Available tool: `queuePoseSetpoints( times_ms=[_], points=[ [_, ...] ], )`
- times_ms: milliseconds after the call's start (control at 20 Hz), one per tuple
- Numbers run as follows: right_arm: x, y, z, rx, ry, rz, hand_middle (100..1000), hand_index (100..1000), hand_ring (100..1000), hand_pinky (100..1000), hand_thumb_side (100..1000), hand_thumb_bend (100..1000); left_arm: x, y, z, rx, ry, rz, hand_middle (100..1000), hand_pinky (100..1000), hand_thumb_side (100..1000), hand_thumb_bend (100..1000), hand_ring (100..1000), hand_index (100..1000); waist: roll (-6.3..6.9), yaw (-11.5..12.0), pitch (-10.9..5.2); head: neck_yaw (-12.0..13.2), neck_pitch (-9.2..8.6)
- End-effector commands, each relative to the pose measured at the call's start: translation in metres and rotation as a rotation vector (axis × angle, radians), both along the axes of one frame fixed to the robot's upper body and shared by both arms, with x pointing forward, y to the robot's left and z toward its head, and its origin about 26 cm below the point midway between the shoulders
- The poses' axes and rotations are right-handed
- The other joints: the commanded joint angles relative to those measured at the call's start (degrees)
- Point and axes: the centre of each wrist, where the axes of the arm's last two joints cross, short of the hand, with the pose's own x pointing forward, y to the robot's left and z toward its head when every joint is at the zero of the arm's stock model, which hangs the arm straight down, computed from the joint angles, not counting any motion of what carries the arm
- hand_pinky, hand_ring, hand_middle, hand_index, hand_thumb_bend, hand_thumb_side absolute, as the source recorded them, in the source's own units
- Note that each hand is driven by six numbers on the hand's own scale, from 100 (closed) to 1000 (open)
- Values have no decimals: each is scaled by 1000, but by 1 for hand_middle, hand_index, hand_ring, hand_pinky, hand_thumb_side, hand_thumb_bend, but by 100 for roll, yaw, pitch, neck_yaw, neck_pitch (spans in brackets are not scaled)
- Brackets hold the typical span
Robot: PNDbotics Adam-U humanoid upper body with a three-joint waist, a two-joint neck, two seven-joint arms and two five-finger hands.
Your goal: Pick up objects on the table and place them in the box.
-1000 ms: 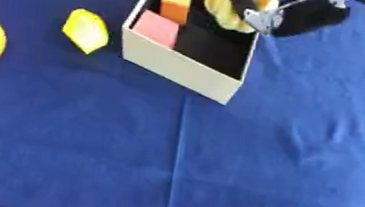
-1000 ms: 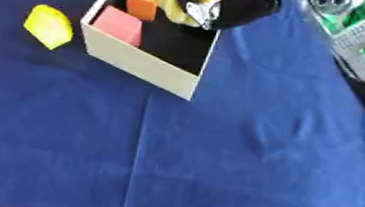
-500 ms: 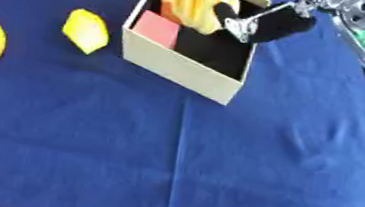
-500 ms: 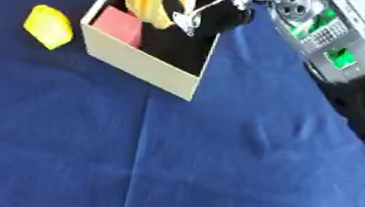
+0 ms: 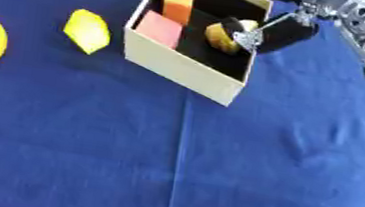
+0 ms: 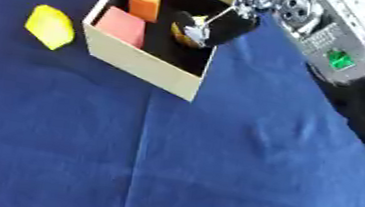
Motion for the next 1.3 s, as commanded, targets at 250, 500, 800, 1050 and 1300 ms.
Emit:
queuePoseSetpoints(
  times_ms=[250,500,800,1050,1300],
  points=[
    [-20,-5,22,85,-76,20,870,954,950,953,100,100,-2,4,7,23,-12,19,775,856,336,100,788,876,69,-23,-173,86,-23],
    [-47,-21,40,276,-155,99,837,931,909,927,100,100,-3,10,8,55,-17,51,775,854,315,100,789,876,86,-93,-201,277,-3],
    [-50,-62,33,523,-236,177,826,901,885,918,100,100,-4,18,9,117,-17,92,774,850,287,114,790,876,149,-239,-229,537,0],
    [-52,-87,17,626,-290,188,817,879,873,910,100,100,-3,22,8,165,-7,114,773,847,263,144,791,877,218,-344,-259,588,-6],
    [-54,-109,-5,675,-349,144,809,863,865,906,100,100,-4,27,11,254,1,151,768,841,215,208,792,880,267,-421,-275,609,-1]
  ],
)
